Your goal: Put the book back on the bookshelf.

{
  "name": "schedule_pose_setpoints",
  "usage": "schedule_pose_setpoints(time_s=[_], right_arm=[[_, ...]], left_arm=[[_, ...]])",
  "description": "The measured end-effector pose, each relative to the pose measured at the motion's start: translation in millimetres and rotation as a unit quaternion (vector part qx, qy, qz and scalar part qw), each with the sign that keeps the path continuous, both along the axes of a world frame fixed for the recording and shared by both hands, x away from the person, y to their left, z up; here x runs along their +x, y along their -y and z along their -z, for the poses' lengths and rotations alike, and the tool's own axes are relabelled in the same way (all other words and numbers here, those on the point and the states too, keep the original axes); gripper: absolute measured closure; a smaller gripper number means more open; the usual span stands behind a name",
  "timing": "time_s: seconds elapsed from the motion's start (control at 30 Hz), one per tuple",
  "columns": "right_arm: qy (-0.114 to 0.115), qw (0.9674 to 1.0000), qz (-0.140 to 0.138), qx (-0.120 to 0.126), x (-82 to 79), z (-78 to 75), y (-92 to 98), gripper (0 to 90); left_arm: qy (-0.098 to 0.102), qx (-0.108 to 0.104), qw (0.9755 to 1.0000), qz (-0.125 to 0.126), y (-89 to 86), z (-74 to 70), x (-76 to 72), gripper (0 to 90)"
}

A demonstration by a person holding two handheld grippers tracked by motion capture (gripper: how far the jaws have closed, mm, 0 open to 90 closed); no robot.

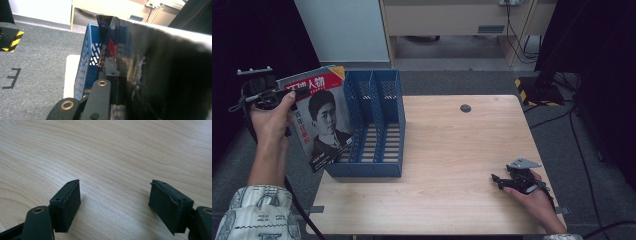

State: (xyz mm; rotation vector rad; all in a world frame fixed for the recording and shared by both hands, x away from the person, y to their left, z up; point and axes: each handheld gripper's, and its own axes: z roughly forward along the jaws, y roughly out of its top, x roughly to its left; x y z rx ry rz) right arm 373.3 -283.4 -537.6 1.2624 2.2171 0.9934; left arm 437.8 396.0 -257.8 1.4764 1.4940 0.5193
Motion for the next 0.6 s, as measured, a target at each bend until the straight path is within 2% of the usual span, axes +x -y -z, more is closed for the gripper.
schedule_pose_setpoints(time_s=[0.6], right_arm=[[0.0,1.0,0.0,0.0,0.0,0.0,0.0,25.4]], left_arm=[[0.046,0.0,0.9989,-0.006,8.1,3.6,1.5,86.3]])
